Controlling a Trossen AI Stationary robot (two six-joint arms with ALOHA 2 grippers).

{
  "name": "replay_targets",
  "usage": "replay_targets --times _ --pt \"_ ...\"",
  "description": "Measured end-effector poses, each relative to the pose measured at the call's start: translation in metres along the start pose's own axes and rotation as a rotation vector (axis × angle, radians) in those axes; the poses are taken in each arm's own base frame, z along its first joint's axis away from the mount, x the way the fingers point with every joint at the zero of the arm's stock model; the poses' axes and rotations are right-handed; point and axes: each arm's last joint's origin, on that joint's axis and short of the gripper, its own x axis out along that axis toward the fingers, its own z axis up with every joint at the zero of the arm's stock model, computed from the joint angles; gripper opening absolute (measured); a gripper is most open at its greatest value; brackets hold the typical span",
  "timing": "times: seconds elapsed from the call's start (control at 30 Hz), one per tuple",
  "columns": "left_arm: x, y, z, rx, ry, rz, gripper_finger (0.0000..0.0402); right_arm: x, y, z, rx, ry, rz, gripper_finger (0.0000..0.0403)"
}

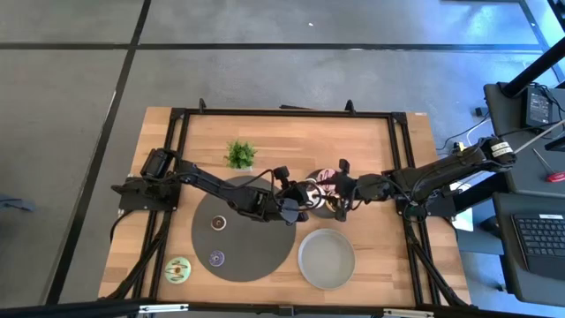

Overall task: Pick & Place donuts
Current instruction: Put the small brown donut on the gray plate

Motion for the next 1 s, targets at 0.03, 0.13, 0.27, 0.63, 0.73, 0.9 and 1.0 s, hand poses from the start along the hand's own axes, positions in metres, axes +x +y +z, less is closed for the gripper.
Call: replay_targets --times 0.03,0.13,0.27,0.63,0.73,0.9,1.0 --pt "0.0 0.0 0.0 -0.001 -0.001 0.001 0.0005 0.0 0.0 0.0 -0.01 0.0 0.0 0.0178" --pt "0.0 0.0 0.001 -0.007 -0.007 0.003 0.0004 0.004 0.001 -0.002 -0.03 0.01 -0.018 0.0174" --pt "0.0 0.0 0.001 -0.006 -0.011 0.001 0.0005 0.014 0.002 -0.011 -0.09 0.06 -0.109 0.0164" --pt "-0.002 -0.002 0.001 -0.003 -0.011 -0.002 0.0004 0.03 0.004 -0.019 -0.134 0.081 -0.254 0.0137" --pt "-0.002 -0.002 0.001 -0.003 -0.011 -0.002 0.0004 0.03 0.004 -0.019 -0.132 0.079 -0.254 0.0119" --pt "-0.002 -0.002 0.001 -0.004 -0.012 -0.003 0.0005 0.03 0.005 -0.019 -0.131 0.075 -0.256 0.0081" --pt "-0.002 -0.002 0.001 0.004 -0.012 -0.002 0.0005 0.03 0.005 -0.018 -0.131 0.074 -0.256 0.0062"
